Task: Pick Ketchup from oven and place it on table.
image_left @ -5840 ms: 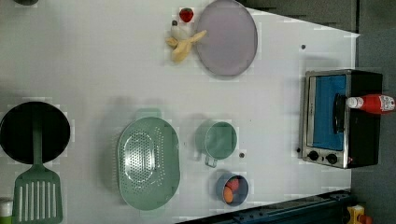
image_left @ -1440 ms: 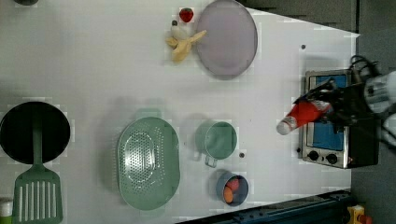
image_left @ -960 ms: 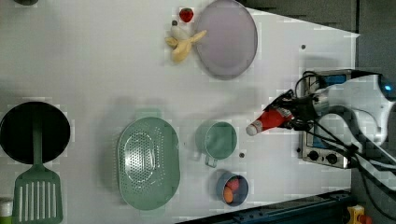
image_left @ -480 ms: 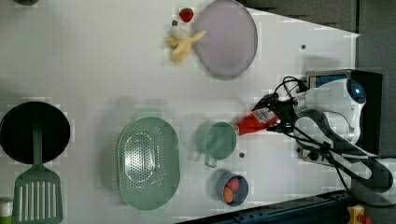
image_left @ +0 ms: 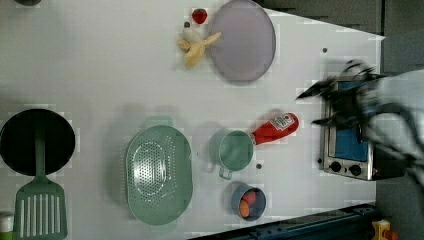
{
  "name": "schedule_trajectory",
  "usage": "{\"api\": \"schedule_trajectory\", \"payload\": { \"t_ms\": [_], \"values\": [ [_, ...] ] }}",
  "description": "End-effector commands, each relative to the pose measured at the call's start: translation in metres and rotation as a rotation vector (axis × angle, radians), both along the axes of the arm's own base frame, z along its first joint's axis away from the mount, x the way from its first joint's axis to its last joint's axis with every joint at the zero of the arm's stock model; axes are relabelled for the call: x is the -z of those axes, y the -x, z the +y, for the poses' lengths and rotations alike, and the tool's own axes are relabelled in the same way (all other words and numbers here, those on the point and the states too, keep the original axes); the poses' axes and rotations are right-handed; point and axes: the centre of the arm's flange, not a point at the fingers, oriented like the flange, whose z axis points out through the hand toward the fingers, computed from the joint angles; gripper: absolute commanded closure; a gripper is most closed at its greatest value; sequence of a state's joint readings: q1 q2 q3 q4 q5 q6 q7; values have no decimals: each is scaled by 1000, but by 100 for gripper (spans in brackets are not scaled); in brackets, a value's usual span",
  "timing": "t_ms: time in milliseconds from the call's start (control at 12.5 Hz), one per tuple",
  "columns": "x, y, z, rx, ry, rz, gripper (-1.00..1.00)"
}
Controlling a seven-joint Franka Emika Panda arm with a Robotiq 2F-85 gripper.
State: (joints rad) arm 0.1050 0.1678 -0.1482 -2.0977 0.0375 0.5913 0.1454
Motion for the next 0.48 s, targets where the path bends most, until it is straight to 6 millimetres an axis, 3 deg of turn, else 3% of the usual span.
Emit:
{"api": "schedule_trajectory", "payload": {
  "t_ms": [80,240,480],
  "values": [
    [-156,-15,6,22,-13,-175,-100],
    [-210,-13,10,11,-15,-174,-100],
    [-257,-9,11,5,-14,-149,-100]
  ]
}}
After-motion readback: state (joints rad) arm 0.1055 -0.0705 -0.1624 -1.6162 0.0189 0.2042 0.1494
